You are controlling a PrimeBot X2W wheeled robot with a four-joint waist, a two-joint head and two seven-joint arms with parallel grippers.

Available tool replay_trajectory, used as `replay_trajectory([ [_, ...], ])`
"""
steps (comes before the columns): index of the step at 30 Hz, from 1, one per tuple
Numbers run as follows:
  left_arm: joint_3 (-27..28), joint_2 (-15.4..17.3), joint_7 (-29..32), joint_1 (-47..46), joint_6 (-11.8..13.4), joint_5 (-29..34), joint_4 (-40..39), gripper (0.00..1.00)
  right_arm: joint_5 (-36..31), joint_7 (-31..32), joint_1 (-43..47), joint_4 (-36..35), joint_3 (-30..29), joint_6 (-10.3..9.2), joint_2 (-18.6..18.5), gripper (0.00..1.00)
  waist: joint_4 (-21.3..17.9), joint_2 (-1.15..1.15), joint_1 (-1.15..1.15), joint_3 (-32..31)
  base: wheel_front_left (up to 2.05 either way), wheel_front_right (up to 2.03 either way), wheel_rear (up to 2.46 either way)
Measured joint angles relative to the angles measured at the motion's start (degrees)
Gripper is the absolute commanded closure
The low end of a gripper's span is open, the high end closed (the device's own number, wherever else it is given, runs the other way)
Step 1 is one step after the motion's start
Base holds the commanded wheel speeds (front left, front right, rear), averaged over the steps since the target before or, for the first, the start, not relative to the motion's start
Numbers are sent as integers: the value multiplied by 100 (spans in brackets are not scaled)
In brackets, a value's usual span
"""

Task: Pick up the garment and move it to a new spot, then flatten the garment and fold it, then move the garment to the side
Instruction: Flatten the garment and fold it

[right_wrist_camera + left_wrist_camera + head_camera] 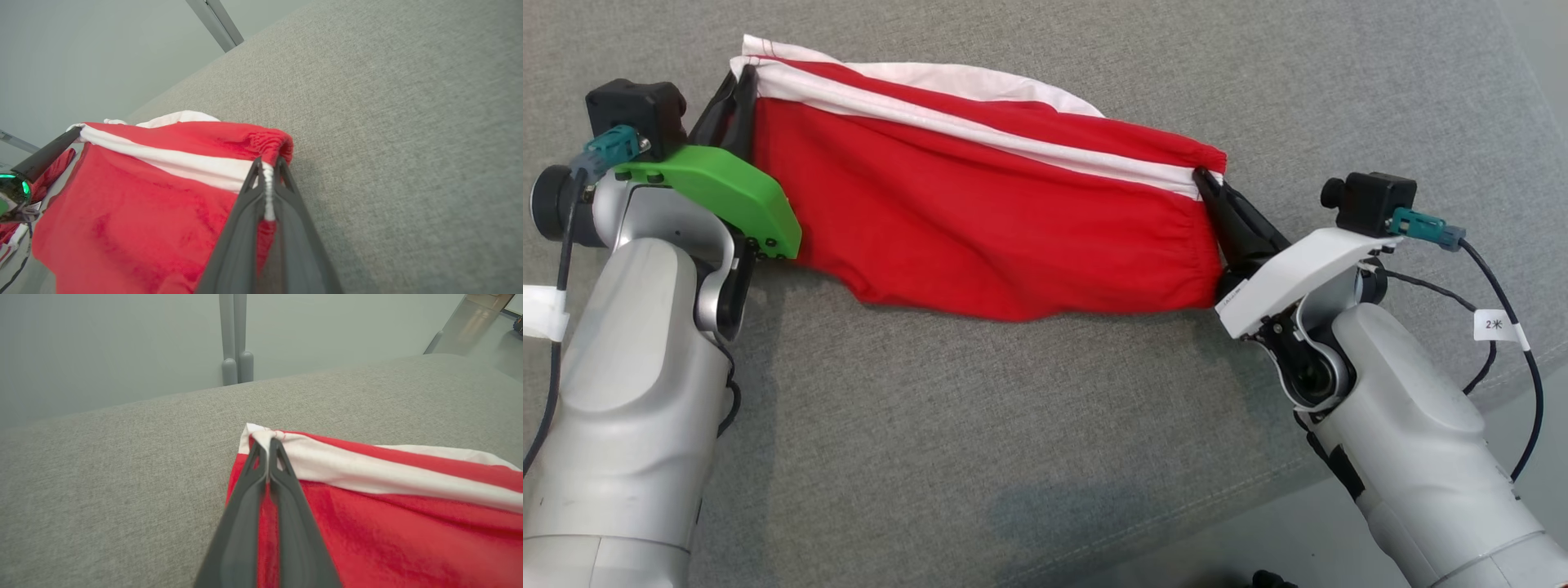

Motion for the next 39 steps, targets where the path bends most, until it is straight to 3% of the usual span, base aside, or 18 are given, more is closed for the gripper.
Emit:
replay_trajectory([
  [1, -1, 0, -22, -44, -1, 9, 60, 98, 12, -36, -22, 33, 14, 0, 10, 74, -3, 0, 0, 5, 0, 0, 0],
  [2, -2, 0, -49, -82, -9, 23, 110, 78, 40, -77, -49, 64, 30, 0, 16, 54, -5, 0, 0, 9, 0, 0, 0],
  [3, -5, -4, -76, -117, -23, 31, 144, 64, 48, -103, -83, 90, 43, 0, 20, 18, -7, 0, 0, 12, 0, 0, 0],
  [4, -5, -11, -107, -153, -41, 41, 188, 52, 48, -148, -110, 109, 60, 0, 20, 0, -8, 0, 0, 14, 0, 0, 0],
  [6, -9, -19, -163, -223, -52, 41, 299, 11, 48, -210, -151, 154, 109, 0, 21, 0, -9, 0, 0, 15, 0, 0, 0],
  [7, -8, -18, -201, -278, -57, 42, 404, 0, 48, -278, -202, 201, 152, 0, 20, 0, -11, 0, 0, 13, 0, 0, 0],
  [20, -48, -37, -467, -548, -155, 125, 1012, 0, 30, -503, -354, 459, 383, 0, -130, 0, -62, 0, 0, -96, 0, 0, 0],
  [29, -178, -289, -594, -541, -287, 47, 1430, 0, 12, -704, -315, 590, 48, 0, -541, 0, 52, 0, 0, -295, 0, 0, 0],
  [39, -210, -387, -583, -125, -357, -54, 1928, 0, -47, -749, 64, 653, -194, 0, -727, 0, 324, 0, 0, -694, 0, 0, 0],
])
